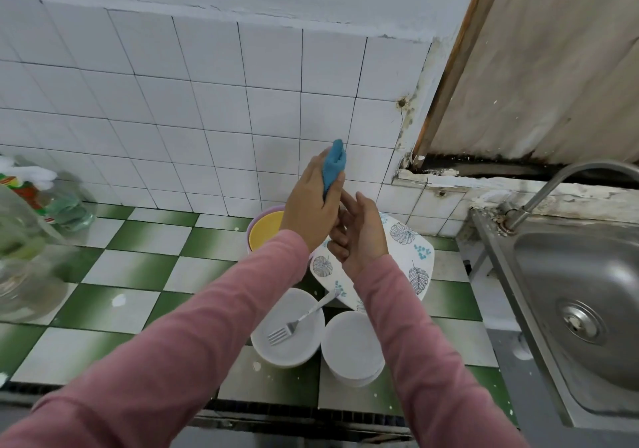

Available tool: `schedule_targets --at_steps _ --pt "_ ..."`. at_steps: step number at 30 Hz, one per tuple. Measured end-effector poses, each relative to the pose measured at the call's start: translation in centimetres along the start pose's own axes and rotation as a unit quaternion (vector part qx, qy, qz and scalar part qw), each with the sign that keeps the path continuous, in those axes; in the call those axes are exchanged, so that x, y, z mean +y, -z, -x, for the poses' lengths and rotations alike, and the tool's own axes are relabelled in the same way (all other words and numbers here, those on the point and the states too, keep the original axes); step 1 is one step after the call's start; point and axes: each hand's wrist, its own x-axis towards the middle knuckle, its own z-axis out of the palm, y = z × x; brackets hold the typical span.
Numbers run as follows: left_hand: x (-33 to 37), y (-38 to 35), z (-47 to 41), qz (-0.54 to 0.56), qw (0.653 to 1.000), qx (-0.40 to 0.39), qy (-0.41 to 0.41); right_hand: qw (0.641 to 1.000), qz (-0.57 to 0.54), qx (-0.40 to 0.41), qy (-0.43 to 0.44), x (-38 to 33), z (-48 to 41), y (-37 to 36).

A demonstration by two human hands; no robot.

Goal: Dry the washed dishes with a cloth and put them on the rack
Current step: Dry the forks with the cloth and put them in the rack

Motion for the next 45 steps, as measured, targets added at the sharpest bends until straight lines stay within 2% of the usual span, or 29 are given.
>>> schedule_targets --at_steps 9,12,14,19,22,26,28,31,36,39,41,43,45 --pt "0.3 0.0 1.6 -0.003 0.995 -0.093 -0.036 0.997 -0.077 0.003 -0.018 -1.4 -0.6 -0.5" --pt "0.8 0.9 1.6 0.071 0.996 -0.054 0.018 0.995 -0.099 -0.003 -0.017 -1.8 -0.7 -0.2" --pt "1.1 1.2 1.4 0.119 0.99 0.004 0.08 0.998 -0.058 -0.002 -0.011 -1.8 -0.8 -0.1" --pt "0.8 1.9 0.3 0.244 0.935 0.089 0.241 0.999 0.03 0.024 0.016 -2.0 -0.6 0.5" --pt "0.3 2.6 0.0 0.254 0.922 0.12 0.267 0.997 0.047 0.042 0.04 -2.3 -0.5 1.2" --pt "0.3 2.6 0.1 0.26 0.921 0.102 0.273 0.993 0.098 0.043 0.04 -2.7 0.1 1.3" --pt "0.5 2.4 0.1 0.257 0.924 0.088 0.268 0.988 0.138 0.055 0.047 -2.8 0.0 1.2" --pt "1.2 1.9 0.2 0.249 0.931 0.063 0.258 0.96 0.261 0.065 0.076 -2.6 -0.2 1.1" --pt "2.0 1.5 0.4 0.245 0.94 0.02 0.236 0.947 0.301 0.068 0.087 -3.1 -0.4 0.5" --pt "1.7 1.1 1.0 0.191 0.968 -0.012 0.165 0.95 0.297 0.065 0.065 -3.6 -0.4 -0.4" --pt "1.3 0.5 1.5 0.139 0.983 -0.069 0.096 0.947 0.307 0.075 0.065 -4.0 -0.8 -1.0" --pt "0.5 -0.1 1.7 0.07 0.989 -0.129 0.026 0.934 0.337 0.097 0.066 -4.3 -1.4 -1.2" --pt "-0.2 -0.2 1.7 0.017 0.986 -0.165 -0.003 0.926 0.355 0.109 0.072 -4.5 -1.7 -1.0"
